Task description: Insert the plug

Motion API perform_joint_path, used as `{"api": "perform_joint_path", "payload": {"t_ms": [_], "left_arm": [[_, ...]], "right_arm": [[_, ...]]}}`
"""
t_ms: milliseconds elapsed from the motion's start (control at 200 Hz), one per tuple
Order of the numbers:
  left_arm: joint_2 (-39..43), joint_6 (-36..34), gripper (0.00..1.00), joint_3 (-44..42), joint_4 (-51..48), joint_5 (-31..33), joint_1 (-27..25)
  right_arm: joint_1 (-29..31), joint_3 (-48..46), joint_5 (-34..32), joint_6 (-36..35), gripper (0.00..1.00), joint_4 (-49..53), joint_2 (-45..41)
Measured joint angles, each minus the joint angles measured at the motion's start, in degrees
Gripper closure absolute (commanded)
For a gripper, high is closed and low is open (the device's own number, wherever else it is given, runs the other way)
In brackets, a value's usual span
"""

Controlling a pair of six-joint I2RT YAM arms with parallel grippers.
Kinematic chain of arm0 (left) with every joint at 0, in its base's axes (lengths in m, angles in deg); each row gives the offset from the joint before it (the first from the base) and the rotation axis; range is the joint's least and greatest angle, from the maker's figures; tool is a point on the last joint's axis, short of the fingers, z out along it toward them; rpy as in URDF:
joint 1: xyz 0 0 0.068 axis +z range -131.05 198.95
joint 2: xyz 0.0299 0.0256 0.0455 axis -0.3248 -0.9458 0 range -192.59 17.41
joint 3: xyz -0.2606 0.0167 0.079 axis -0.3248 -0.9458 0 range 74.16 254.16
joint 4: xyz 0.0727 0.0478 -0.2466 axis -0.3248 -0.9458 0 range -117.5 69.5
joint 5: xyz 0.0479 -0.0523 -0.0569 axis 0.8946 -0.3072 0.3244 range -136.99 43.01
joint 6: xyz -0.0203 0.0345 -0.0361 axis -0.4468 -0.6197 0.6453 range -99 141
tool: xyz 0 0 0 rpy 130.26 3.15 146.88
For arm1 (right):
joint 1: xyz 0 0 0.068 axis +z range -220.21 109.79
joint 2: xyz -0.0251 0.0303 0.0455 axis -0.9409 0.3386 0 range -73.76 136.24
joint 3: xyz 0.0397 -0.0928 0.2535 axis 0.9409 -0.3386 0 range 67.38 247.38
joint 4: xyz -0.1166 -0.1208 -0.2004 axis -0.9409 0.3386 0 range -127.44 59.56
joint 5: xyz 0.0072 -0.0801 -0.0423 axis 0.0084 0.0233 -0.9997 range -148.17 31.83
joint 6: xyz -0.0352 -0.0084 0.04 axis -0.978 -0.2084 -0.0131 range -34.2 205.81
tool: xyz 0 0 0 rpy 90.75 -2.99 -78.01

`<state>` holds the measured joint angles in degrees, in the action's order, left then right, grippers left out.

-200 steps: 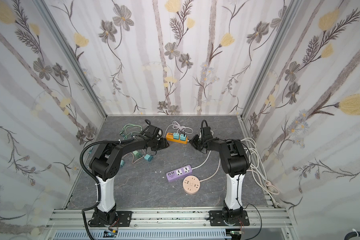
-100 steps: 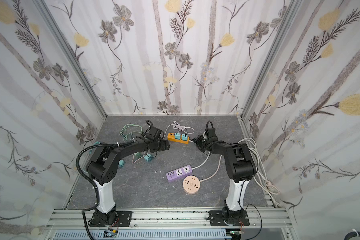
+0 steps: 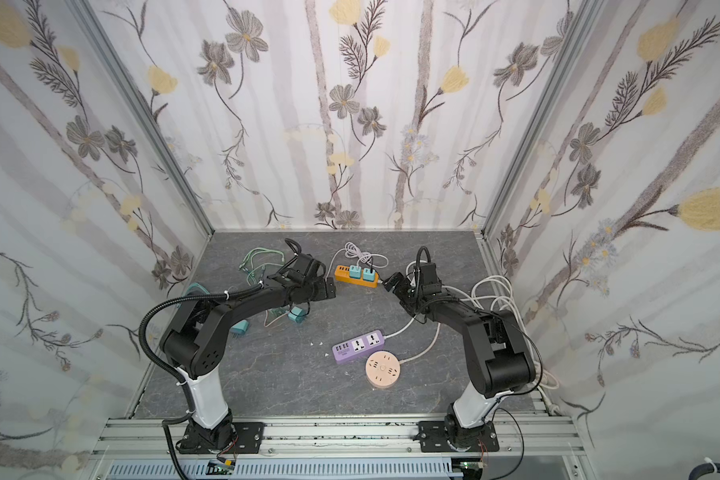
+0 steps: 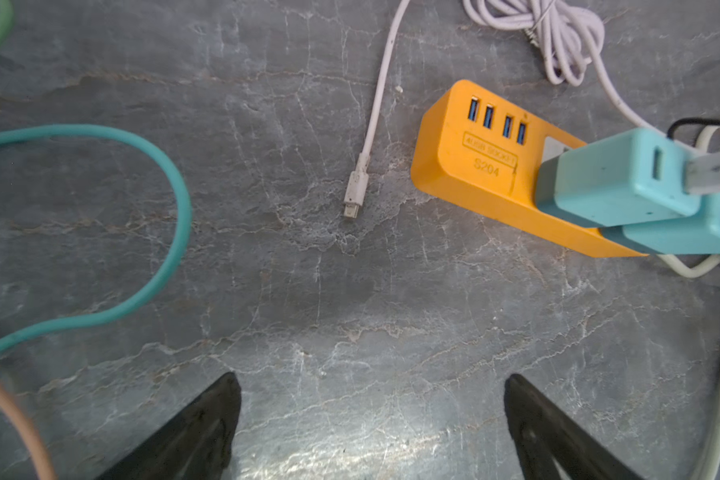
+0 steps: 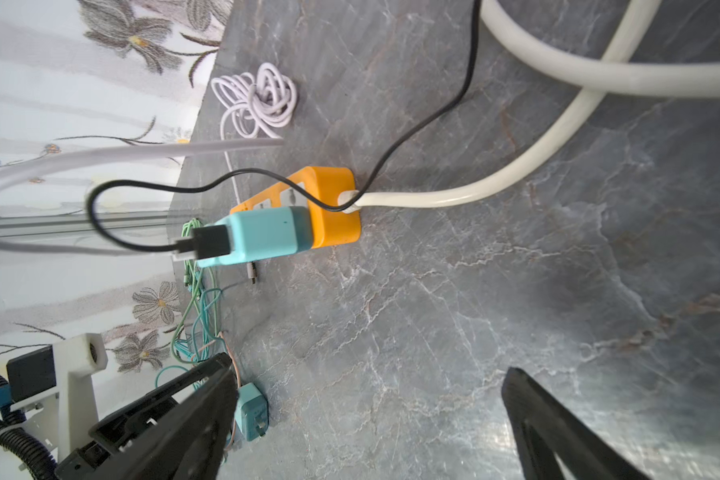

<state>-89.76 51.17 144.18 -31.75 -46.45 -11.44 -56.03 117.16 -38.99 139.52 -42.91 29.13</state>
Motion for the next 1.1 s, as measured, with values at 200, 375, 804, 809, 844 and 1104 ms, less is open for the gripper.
{"api": "perform_joint_path", "payload": {"t_ms": [200,375,804,809,844,1104], "left_arm": [[5.11,0.00,0.00,-3.15,1.79,4.11,0.00],[10.27,0.07,0.00,-8.57,5.90,7.45,0.00],[18.14,-0.59,0.00,-16.09,12.44,15.76,0.26],[18.16,-0.61,0.00,-16.13,12.46,15.80,0.26],[18.58,-0.66,0.00,-16.52,12.68,16.28,0.37],[20.85,-1.31,0.00,-17.88,12.87,19.04,1.42]], "right_arm": [[2.29,-1.09,-3.34,-6.67,0.01,3.98,-7.87],[4.57,-0.42,-7.32,-16.59,0.01,8.52,-14.36],[6.71,0.50,0.15,-50.49,0.02,15.63,-23.06],[6.78,0.52,0.31,-50.86,0.02,15.78,-23.06],[7.65,0.61,1.51,-54.21,0.03,17.27,-23.06],[16.63,1.95,2.60,-82.60,0.05,30.47,-18.78]]}}
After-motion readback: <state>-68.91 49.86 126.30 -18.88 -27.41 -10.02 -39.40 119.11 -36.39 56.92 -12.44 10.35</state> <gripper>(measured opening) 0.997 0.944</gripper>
